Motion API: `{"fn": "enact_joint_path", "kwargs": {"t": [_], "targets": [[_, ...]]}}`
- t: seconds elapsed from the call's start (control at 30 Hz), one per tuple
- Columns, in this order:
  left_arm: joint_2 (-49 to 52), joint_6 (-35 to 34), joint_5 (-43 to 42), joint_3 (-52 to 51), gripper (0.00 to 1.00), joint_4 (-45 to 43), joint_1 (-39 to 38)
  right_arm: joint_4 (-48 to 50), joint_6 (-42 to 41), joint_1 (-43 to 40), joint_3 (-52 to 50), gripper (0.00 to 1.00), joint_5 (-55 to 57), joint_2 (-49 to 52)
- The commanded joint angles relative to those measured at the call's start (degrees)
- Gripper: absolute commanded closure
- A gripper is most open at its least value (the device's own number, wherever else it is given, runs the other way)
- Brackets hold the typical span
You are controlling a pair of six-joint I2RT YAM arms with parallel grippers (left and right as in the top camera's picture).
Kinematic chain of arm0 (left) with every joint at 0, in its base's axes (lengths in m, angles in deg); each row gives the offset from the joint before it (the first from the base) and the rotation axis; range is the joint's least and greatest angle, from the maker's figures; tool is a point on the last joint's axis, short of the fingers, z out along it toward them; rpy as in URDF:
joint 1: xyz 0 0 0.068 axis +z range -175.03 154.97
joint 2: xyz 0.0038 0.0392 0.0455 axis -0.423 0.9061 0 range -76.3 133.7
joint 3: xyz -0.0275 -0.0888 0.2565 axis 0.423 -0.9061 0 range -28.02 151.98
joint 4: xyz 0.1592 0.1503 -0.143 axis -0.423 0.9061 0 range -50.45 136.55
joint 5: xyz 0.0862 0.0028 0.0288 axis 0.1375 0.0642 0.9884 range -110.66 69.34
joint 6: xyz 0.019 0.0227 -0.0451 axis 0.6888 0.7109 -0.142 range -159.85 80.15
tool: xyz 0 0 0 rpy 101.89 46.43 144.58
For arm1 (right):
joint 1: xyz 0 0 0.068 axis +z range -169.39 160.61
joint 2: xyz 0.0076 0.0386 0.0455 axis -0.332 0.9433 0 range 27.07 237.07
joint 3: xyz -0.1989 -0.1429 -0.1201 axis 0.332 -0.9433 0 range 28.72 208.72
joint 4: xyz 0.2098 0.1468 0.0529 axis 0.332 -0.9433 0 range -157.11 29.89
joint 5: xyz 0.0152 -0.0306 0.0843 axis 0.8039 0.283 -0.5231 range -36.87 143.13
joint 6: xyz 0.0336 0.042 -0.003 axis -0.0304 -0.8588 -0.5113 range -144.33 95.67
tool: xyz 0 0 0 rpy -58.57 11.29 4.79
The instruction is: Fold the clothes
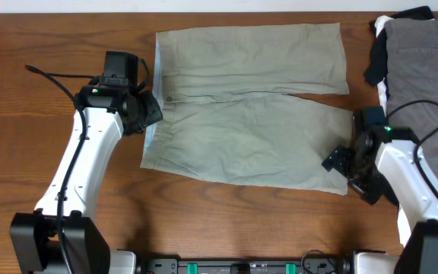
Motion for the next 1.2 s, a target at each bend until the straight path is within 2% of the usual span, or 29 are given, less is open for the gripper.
{"fn": "enact_joint_path", "kwargs": {"t": [0.0,0.13,0.37,0.47,0.67,0.77,0.9,0.93,1.17], "targets": [[0.8,0.7,0.3,-0.3,0.52,-0.3,0.1,3.7,0.5,-1.0,-4.8,0.05,-3.7,-1.5],[0.8,0.7,0.3,-0.3,0.53,-0.5,0.1,10.8,0.5,-1.0,-9.8,0.12,-9.6,-1.6],[0.8,0.6,0.3,-0.3,0.52,-1.2,0.1,16.0,-2.9,-1.0,-14.1,0.15,-7.9,-1.6],[0.8,0.6,0.3,-0.3,0.53,-1.3,0.1,19.3,-6.3,-1.0,-16.4,0.20,-7.8,-1.6],[0.8,0.6,0.3,-0.3,0.53,-1.3,0.1,22.1,-7.2,-1.0,-17.8,0.52,-6.5,-1.6],[0.8,0.6,0.3,-0.3,0.52,-1.3,0.1,22.3,-7.2,-1.0,-17.6,0.84,-6.2,-1.6],[0.8,0.6,0.2,-0.3,0.53,-0.8,0.1,22.1,-5.3,-1.2,-15.6,0.90,-6.0,-1.6],[0.8,0.5,0.2,-0.3,0.53,0.0,0.1,21.9,-4.6,-1.2,-14.7,0.98,-6.1,-1.6],[0.8,-1.2,0.3,-2.3,0.53,6.0,0.1,21.3,-0.9,-1.2,-12.1,0.99,-6.0,-1.6]]}}
